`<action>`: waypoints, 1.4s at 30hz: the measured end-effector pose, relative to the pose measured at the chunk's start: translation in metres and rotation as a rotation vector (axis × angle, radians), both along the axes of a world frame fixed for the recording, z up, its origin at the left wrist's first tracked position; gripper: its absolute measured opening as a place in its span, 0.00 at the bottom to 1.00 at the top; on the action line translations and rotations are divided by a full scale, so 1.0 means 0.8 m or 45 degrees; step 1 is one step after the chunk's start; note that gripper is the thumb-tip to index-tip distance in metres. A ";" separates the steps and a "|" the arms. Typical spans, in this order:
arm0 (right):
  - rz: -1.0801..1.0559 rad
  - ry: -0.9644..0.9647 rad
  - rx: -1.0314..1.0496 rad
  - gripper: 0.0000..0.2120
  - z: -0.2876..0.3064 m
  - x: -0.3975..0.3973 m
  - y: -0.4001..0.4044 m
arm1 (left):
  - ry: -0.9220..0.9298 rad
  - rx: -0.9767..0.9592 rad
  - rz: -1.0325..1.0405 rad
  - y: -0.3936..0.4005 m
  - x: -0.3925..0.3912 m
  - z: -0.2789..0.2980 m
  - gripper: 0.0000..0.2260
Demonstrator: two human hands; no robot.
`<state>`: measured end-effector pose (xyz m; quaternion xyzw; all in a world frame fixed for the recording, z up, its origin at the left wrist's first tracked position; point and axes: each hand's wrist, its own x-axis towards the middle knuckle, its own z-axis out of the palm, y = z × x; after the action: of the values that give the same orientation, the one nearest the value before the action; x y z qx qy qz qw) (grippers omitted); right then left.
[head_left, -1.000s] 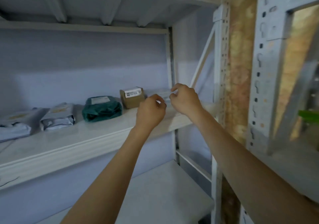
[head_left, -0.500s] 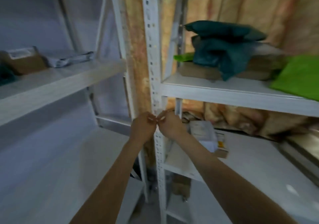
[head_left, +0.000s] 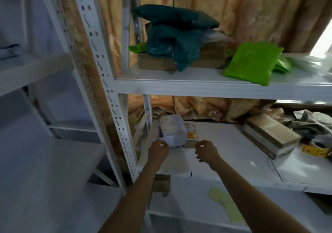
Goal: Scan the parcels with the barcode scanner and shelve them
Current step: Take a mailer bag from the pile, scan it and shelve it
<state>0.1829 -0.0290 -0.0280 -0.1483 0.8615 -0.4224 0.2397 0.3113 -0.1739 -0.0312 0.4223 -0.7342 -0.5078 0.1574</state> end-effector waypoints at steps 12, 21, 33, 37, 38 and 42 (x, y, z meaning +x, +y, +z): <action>-0.114 -0.454 -0.243 0.07 -0.031 -0.113 -0.042 | -0.181 -0.204 0.094 -0.050 -0.111 -0.032 0.07; -0.124 -0.660 -0.254 0.12 -0.062 -0.155 -0.121 | -0.229 -0.237 0.104 -0.108 -0.150 -0.064 0.11; -0.052 -0.588 -0.046 0.14 -0.075 -0.160 -0.177 | -0.274 0.146 -0.053 -0.174 -0.192 -0.152 0.34; 0.062 -0.558 -0.249 0.16 -0.076 -0.162 -0.170 | -0.218 0.114 -0.110 -0.151 -0.177 -0.106 0.29; 0.081 -0.590 -0.302 0.16 -0.073 -0.161 -0.166 | -0.175 0.104 -0.137 -0.136 -0.169 -0.082 0.25; 0.151 -0.682 -0.464 0.16 -0.076 -0.167 -0.156 | -0.022 0.145 -0.162 -0.121 -0.153 -0.060 0.18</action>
<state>0.0494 -0.1541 -0.0886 -0.1223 0.6679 -0.5788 0.4516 0.1886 -0.2709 -0.0790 0.3875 -0.7307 -0.5541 0.0943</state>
